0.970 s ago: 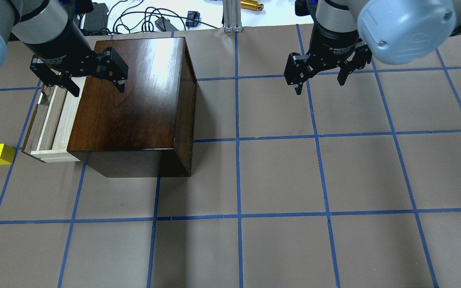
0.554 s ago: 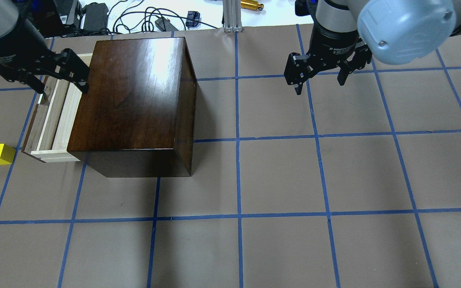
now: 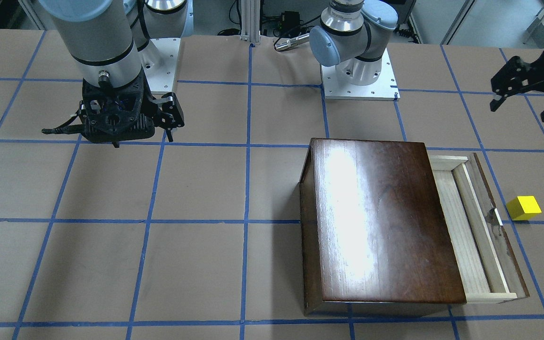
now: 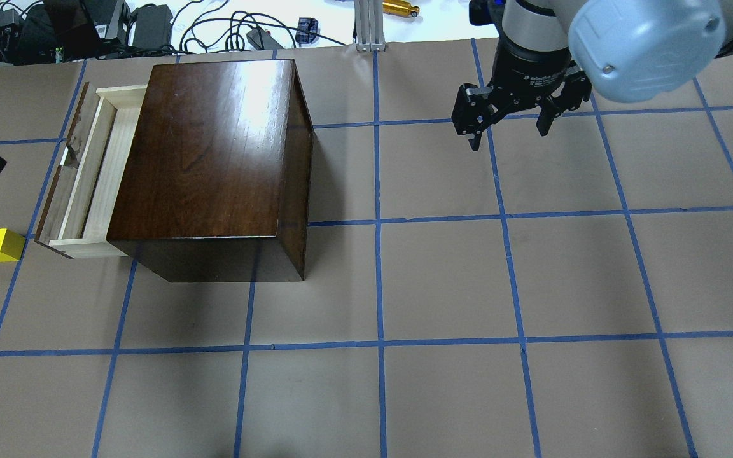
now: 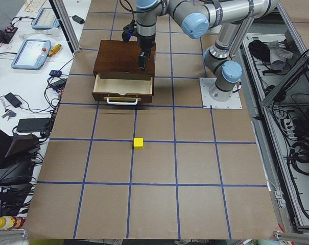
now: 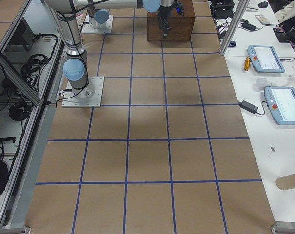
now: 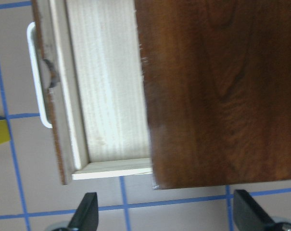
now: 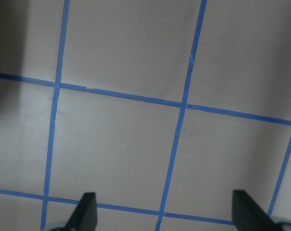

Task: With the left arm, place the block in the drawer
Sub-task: 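Lower the left gripper down to the yellow cube on the table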

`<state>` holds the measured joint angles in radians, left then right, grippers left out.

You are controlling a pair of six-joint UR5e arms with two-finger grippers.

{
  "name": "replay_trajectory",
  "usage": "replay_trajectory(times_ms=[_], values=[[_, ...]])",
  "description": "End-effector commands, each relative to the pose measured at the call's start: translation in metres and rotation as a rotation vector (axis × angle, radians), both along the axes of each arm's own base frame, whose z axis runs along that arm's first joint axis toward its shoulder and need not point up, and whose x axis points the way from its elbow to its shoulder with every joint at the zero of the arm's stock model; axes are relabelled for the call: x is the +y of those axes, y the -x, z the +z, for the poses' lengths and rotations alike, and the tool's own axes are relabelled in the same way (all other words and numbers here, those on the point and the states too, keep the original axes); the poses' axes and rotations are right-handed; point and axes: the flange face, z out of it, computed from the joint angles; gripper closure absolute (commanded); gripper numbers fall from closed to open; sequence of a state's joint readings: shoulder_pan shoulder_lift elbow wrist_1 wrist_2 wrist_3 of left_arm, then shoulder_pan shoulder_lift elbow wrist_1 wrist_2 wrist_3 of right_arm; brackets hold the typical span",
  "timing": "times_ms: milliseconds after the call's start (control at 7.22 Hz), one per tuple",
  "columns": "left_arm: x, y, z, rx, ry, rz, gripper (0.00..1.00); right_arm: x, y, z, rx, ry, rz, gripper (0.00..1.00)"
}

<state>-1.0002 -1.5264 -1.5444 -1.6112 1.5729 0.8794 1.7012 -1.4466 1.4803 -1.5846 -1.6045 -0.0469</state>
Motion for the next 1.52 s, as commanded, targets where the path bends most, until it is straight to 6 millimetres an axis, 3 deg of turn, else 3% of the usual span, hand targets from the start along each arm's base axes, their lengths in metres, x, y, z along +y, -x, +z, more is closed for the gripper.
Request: replay_trajectory(times_ms=[0, 277, 554, 693, 1108, 1386], values=[[0.024, -0.094, -0.018, 0.014, -0.025, -0.204, 0.0, 0.0, 0.0, 0.0, 0.0, 0.0, 0.001, 0.0], [0.013, -0.133, -0.039, -0.023, -0.018, -0.531, 0.0, 0.0, 0.0, 0.0, 0.0, 0.0, 0.001, 0.0], [0.019, -0.199, -0.088, 0.031, -0.045, -0.818, 0.0, 0.0, 0.0, 0.0, 0.0, 0.0, -0.001, 0.0], [0.006, -0.22, -0.108, -0.014, -0.035, -0.924, 0.0, 0.0, 0.0, 0.0, 0.0, 0.0, 0.001, 0.0], [-0.022, -0.252, -0.18, 0.001, -0.036, -1.038, 0.0, 0.0, 0.0, 0.0, 0.0, 0.0, 0.001, 0.0], [-0.033, -0.26, -0.229, 0.064, -0.03, -1.043, 0.0, 0.0, 0.0, 0.0, 0.0, 0.0, 0.001, 0.0]])
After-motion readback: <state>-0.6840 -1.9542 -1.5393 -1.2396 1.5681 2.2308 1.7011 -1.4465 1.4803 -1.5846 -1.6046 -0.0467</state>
